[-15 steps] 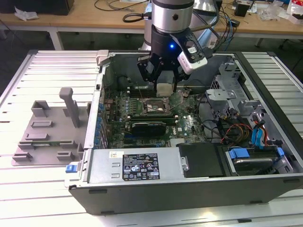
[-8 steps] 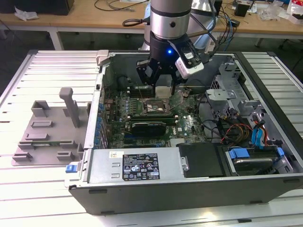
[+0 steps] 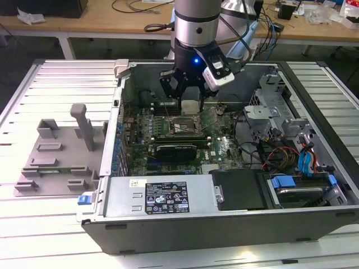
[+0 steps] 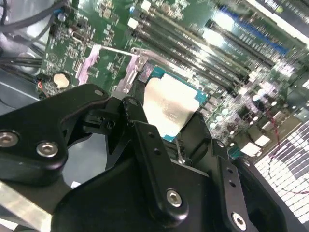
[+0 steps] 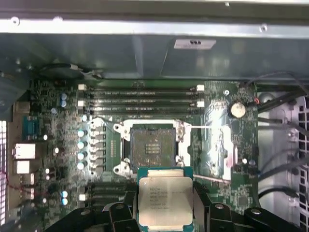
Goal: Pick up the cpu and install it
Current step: 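Pick up the cpu and move it towards the insertion slot, then place the cpu into insertion slot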
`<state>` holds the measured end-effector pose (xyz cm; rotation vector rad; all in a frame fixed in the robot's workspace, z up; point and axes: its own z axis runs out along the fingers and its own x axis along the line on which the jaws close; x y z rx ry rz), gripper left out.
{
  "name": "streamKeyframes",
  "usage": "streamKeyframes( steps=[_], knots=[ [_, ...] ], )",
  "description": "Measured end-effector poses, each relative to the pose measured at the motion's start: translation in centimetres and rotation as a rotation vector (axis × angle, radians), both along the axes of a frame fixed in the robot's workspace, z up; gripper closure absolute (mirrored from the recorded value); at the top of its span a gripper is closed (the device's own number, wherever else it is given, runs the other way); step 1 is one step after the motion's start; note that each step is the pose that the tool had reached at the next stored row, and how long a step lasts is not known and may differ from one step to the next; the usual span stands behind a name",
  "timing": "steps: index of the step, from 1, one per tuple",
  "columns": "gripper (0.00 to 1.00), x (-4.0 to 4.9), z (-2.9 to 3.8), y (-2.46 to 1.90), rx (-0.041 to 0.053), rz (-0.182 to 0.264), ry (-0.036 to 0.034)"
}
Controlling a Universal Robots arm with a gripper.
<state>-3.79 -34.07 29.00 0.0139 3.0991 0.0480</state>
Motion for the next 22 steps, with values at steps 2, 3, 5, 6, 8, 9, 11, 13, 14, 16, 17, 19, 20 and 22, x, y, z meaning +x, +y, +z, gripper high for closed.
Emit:
streamKeyframes(
  steps=[2,3,5,6,8,9,11,13,14,16,17,19,20,22],
  knots=[
    [0.45,-0.09,-0.08,0.39,-0.0001,0.0,0.0001],
    [0.45,-0.12,0.07,0.73,0.0001,0.0,-0.0001],
    [0.45,-0.12,0.08,0.74,0.0,0.0,0.0],
    [0.45,-0.12,0.08,0.74,0.0,0.0,0.0],
    [0.45,-0.12,0.08,0.74,-0.0001,0.0,0.0],
    [0.45,-0.12,0.08,0.75,0.0,0.0,0.0],
    [0.45,-0.12,0.08,0.75,0.0,0.0,0.0],
    [0.45,-0.12,0.08,0.75,0.0,-0.001,0.0],
    [0.45,-0.12,0.07,0.75,0.0001,-0.016,-0.0001],
    [0.45,-0.12,0.06,0.75,0.0,-0.058,0.0],
    [0.45,-0.12,0.06,0.75,0.0,-0.073,-0.0001],
    [0.45,-0.12,0.06,0.75,0.0,-0.114,0.0],
    [0.45,-0.12,0.06,0.75,0.0,-0.122,-0.0001],
    [0.45,-0.12,0.05,0.75,0.0,-0.146,0.0]
  ],
)
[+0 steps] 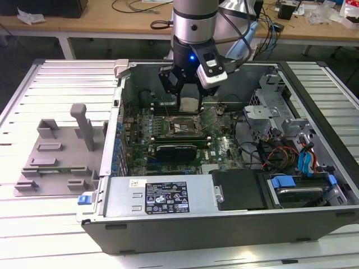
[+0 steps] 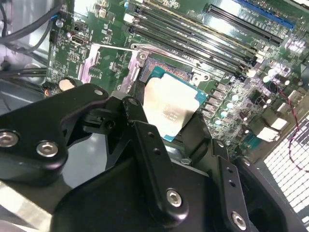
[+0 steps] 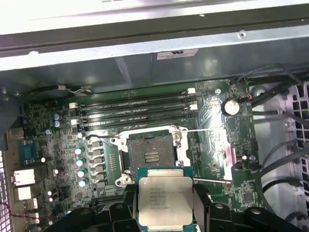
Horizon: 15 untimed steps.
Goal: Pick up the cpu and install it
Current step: 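Place the cpu into insertion slot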
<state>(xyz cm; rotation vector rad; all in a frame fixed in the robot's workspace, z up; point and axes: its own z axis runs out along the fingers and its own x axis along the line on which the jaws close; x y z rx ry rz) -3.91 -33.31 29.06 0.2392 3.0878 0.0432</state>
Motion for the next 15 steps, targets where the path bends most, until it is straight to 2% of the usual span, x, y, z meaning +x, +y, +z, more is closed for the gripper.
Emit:
streamKeyframes(
  steps=[8,12,13,15],
  knots=[
    [0.45,0.0,-0.07,0.0,0.0,-0.215,0.0],
    [0.45,0.0,-0.11,0.0,0.0,-0.292,0.0],
    [0.45,0.0,-0.14,0.0,0.0,-0.333,0.0],
    [0.45,0.0,-0.15,0.0,-0.0001,-0.366,0.0]
  ],
)
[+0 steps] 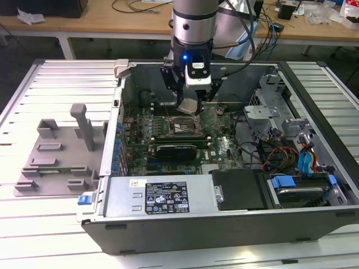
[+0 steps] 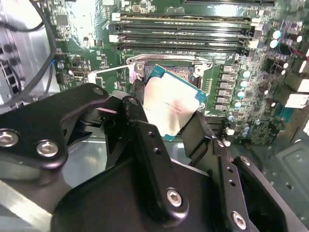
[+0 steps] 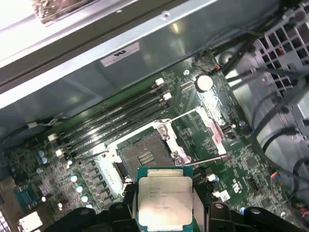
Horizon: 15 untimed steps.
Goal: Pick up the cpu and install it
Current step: 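Place the cpu into insertion slot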
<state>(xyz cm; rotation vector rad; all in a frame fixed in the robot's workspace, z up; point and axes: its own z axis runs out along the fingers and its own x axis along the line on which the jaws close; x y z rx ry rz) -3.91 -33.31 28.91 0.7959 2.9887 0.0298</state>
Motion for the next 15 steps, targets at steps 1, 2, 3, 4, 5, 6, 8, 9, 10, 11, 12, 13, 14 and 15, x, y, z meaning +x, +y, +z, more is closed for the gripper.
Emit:
streamKeyframes(
  steps=[1,2,3,4,5,6,8,9,10,11,12,13,14,15],
  knots=[
    [0.45,0.0,-0.02,0.0,0.0,-0.03,0.0],
    [0.45,0.0,-0.04,0.0,0.0001,-0.073,0.0],
    [0.45,0.0,-0.06,0.0,0.0001,-0.096,-0.0001],
    [0.45,0.0,-0.07,0.0,0.0001,-0.115,0.0],
    [0.45,0.0,-0.08,0.0,0.0,-0.133,0.0],
    [0.45,0.0,-0.09,0.0,0.0,-0.156,0.0],
    [0.45,0.0,-0.13,0.0,0.0,-0.216,0.0],
    [0.45,0.0,-0.15,0.0,0.0,-0.249,0.0],
    [0.45,0.0,-0.17,0.0,0.0,-0.265,0.0],
    [0.45,0.0,-0.18,0.0,-0.0001,-0.283,0.0],
    [0.45,0.0,-0.21,0.0,0.0,-0.315,0.0],
    [0.45,0.0,-0.25,0.0,0.0,-0.349,0.0],
    [0.45,0.0,-0.28,0.0,0.0,-0.386,0.0],
    [0.45,0.0,-0.31,0.0,0.0,-0.413,0.0]
  ],
)
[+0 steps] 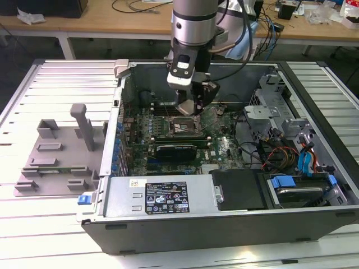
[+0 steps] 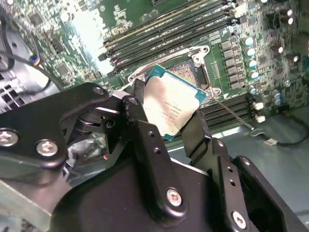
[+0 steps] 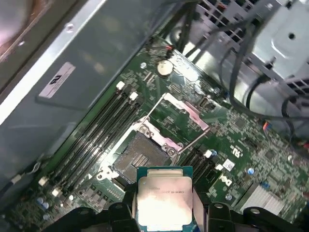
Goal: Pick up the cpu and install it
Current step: 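Place the cpu into insertion slot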
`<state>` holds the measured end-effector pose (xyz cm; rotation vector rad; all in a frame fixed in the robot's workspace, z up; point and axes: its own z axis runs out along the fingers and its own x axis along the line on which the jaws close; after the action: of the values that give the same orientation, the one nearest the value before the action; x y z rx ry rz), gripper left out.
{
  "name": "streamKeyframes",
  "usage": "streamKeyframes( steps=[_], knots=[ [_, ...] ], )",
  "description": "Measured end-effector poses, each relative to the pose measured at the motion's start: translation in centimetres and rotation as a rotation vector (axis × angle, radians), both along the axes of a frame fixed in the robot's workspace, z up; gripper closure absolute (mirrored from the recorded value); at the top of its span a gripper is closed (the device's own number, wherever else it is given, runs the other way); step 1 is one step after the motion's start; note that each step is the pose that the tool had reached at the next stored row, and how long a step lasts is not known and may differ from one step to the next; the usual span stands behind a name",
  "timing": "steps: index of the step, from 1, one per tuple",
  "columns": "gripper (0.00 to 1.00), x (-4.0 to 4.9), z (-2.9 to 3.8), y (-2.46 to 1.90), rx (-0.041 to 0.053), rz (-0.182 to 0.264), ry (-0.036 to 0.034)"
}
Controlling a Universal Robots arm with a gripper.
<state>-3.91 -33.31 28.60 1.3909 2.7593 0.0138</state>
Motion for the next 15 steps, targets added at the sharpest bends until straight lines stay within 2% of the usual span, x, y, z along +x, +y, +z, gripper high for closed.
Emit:
streamKeyframes(
  steps=[2,5,10,12,15],
  knots=[
    [0.45,0.0,-0.06,0.0,0.0,-0.068,0.0],
    [0.45,0.0,-0.21,0.0,-0.0001,-0.24,0.0],
    [0.45,0.0,-0.31,0.0,0.0,-0.358,0.0],
    [0.45,0.0,-0.38,0.0,0.0,-0.447,0.0],
    [0.45,0.0,-0.44,0.0,-0.0002,-0.531,0.0]
  ],
)
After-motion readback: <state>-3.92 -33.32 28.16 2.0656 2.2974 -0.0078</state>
